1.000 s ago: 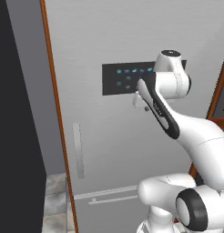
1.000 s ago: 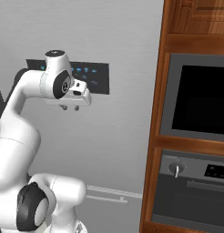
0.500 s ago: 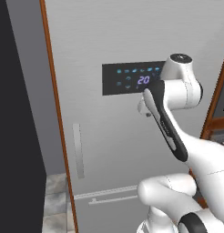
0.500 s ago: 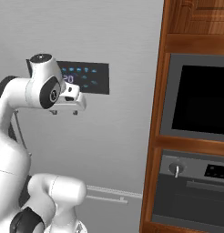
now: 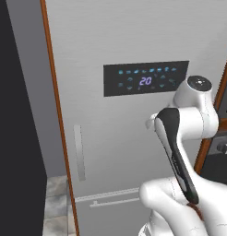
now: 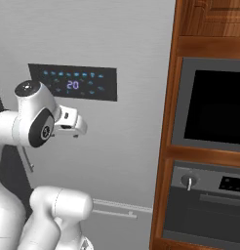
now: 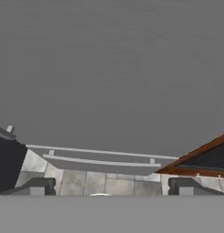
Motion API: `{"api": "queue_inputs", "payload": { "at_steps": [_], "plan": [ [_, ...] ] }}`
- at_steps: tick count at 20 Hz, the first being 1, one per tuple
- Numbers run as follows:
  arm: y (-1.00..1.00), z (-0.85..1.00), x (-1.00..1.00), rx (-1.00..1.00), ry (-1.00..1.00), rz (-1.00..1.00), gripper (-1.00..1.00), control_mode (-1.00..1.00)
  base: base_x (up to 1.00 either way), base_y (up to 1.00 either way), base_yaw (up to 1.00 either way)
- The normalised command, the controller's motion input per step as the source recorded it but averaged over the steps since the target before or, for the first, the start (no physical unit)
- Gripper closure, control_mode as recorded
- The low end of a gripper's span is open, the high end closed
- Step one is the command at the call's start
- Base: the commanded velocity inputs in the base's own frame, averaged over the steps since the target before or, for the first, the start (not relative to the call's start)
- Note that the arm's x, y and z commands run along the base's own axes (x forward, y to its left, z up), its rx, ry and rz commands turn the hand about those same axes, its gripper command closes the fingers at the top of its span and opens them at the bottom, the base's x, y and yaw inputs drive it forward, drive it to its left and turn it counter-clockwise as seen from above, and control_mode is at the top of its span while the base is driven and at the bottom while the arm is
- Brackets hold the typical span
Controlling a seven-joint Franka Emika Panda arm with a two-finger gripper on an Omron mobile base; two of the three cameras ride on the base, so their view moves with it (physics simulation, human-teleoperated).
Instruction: Gather the bell pepper and corn from the fridge and place them on a tray on the dining counter. Then gather the chicken drumsticks from the fridge and place them on the other tray.
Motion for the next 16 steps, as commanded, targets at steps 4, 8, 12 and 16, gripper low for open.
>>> {"api": "queue_inputs", "payload": {
  "at_steps": [4,8,12,16],
  "plan": [
    [-0.03,-0.10,-0.44,0.00,-0.02,0.00,-1.00,-1.00,0.00,0.00,0.00],
    [0.00,0.00,0.00,0.00,0.00,0.00,-1.00,1.00,-0.51,-0.03,0.00],
    [0.00,0.00,0.00,0.00,0.00,0.00,-1.00,1.00,-0.70,0.00,0.00],
    [0.00,0.00,0.00,0.00,0.00,0.00,-1.00,1.00,-0.64,0.04,0.00]
  ]
}}
